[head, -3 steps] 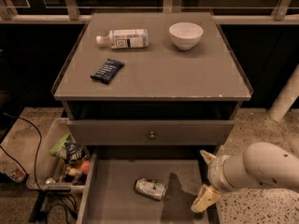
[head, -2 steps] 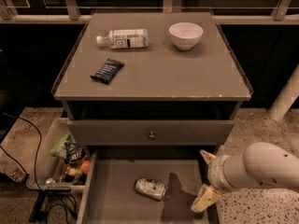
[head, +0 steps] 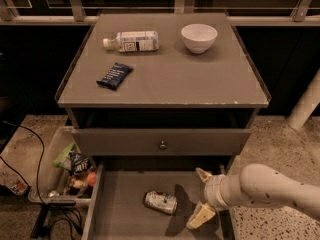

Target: Pick 7up can from middle drawer and place on counter

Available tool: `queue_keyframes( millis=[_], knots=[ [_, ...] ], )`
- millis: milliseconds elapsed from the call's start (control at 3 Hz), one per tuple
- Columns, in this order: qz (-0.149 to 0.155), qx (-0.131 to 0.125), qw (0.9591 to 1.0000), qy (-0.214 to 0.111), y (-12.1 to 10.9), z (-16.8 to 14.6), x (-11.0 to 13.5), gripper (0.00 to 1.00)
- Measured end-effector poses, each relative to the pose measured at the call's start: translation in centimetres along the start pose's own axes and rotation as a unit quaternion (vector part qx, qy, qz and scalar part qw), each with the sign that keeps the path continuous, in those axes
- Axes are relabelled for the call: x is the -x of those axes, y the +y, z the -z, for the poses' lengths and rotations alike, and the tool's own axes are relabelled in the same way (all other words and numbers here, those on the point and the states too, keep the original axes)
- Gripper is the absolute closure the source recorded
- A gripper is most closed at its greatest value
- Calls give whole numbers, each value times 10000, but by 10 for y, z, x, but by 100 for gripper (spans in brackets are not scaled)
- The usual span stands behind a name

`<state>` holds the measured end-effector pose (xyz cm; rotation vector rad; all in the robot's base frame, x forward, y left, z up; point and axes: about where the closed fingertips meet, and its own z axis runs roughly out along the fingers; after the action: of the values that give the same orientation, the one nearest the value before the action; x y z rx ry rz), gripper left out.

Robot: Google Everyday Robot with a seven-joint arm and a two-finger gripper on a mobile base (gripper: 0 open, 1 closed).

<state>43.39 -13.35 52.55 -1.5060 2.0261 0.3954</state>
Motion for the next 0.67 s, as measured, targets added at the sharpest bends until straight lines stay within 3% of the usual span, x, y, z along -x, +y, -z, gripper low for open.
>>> queue_keyframes(
  millis=[667],
  knots=[
    [-215,410,9978,-483,18,-94,-17,0]
  ],
)
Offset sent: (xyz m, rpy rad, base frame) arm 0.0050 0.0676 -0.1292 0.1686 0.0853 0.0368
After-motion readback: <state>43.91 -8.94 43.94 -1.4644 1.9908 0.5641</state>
